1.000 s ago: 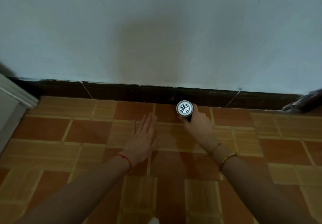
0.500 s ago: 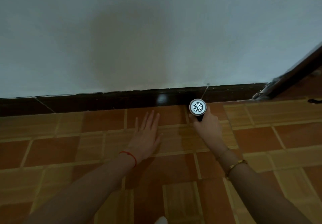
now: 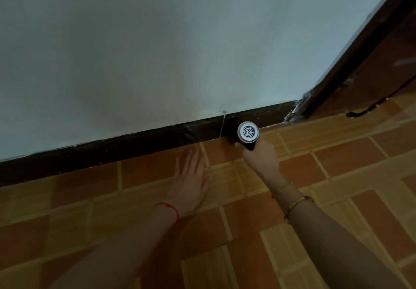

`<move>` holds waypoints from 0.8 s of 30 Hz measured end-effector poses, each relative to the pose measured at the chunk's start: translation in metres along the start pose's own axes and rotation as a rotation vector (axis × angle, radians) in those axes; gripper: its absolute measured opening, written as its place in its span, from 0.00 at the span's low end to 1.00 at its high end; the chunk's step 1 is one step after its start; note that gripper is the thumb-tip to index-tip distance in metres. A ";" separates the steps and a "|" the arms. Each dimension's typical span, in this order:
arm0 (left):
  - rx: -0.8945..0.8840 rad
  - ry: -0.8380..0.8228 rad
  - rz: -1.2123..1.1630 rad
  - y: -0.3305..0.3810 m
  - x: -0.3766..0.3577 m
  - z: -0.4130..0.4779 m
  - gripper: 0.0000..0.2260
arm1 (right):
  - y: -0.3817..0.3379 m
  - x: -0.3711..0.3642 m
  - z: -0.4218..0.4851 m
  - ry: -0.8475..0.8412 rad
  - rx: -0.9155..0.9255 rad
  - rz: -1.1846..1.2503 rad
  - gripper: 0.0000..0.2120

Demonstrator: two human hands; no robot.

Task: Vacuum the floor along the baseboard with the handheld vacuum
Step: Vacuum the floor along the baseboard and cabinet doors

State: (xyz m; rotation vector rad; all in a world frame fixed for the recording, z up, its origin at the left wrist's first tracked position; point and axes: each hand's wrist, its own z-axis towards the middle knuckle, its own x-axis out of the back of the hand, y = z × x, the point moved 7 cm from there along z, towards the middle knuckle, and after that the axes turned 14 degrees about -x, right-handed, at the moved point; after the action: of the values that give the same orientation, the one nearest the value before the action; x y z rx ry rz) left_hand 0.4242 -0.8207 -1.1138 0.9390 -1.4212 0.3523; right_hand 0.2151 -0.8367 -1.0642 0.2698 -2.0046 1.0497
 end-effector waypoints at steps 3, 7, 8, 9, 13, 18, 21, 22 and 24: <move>-0.010 0.002 0.005 0.003 -0.004 0.007 0.31 | 0.007 0.009 0.007 0.026 -0.028 0.003 0.29; -0.036 0.004 0.004 0.002 -0.010 0.013 0.31 | 0.014 0.020 0.012 0.073 -0.064 0.002 0.28; -0.036 0.005 0.009 0.001 -0.012 0.014 0.31 | 0.014 0.023 0.013 0.096 -0.061 -0.004 0.28; -0.036 0.009 0.011 0.000 -0.013 0.017 0.31 | 0.014 0.026 0.013 0.122 -0.054 -0.005 0.29; -0.028 0.026 0.018 -0.004 -0.016 0.028 0.30 | 0.014 0.030 0.014 0.177 -0.043 -0.024 0.28; -0.051 0.054 0.000 -0.003 -0.017 0.039 0.31 | 0.021 0.032 0.018 0.187 -0.114 -0.040 0.30; -0.066 0.068 -0.007 0.000 -0.016 0.041 0.31 | 0.024 0.034 0.020 0.203 -0.141 -0.038 0.29; -0.068 0.077 -0.020 0.001 -0.015 0.040 0.31 | 0.025 0.034 0.020 0.208 -0.147 -0.028 0.29; -0.063 0.094 -0.057 0.002 -0.013 0.038 0.31 | 0.027 0.036 0.019 0.216 -0.159 -0.009 0.30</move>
State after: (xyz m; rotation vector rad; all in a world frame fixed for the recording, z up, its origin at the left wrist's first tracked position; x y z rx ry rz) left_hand 0.3950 -0.8426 -1.1298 0.8984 -1.3104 0.3033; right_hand 0.1676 -0.8281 -1.0585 0.0769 -1.8763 0.8689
